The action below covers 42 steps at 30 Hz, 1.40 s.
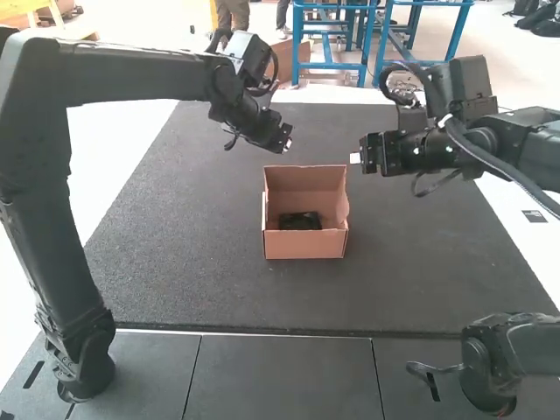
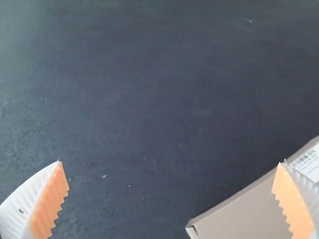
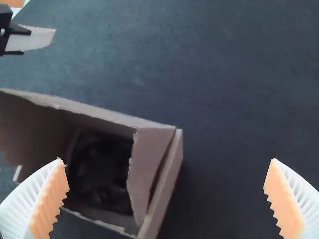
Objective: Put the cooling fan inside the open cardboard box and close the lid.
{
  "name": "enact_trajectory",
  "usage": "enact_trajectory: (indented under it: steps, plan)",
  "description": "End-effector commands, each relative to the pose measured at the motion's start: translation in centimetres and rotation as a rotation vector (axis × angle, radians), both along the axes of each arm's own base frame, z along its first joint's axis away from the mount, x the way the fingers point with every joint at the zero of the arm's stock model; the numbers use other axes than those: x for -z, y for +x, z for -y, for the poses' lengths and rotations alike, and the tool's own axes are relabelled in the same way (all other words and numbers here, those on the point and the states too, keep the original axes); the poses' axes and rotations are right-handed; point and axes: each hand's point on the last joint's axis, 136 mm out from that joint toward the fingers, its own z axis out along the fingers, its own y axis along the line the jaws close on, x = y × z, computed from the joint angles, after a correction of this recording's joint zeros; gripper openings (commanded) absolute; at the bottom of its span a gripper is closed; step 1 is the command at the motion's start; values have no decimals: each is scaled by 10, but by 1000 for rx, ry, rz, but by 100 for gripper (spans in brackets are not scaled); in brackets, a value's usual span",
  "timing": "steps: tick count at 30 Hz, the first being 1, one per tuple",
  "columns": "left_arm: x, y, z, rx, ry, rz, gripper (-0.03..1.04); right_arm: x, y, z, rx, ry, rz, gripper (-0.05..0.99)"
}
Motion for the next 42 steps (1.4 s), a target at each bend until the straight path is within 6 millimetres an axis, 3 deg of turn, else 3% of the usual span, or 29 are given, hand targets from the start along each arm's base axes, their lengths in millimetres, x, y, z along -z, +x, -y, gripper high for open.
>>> enact_trajectory:
  steps: [1,7,12,15,20,32,38,40,42]
  plan:
    - [-3,-6,29,58,-36,-14,97,-39,-5,-2,-8,68,43,91]
    - [21,-35,65,147,-28,-108,97,-51,-25,-3,-19,141,-60,90]
    - [31,-61,80,207,-13,-174,97,-54,-33,-1,-25,175,-104,90]
    - [39,-69,81,216,-1,-207,97,-51,-34,1,-21,173,-120,90]
    - [71,-83,78,204,22,-304,97,-51,-36,2,-19,179,-137,90]
    - [125,-85,79,193,62,-392,97,-40,-55,4,-28,165,-211,90]
    - [126,-84,78,187,65,-395,97,-40,-62,4,-44,158,-228,90]
    - [112,-78,80,181,43,-366,97,-44,-61,4,-45,165,-213,90]
    - [76,-63,77,144,-8,-303,97,-49,-56,2,-46,177,-186,90]
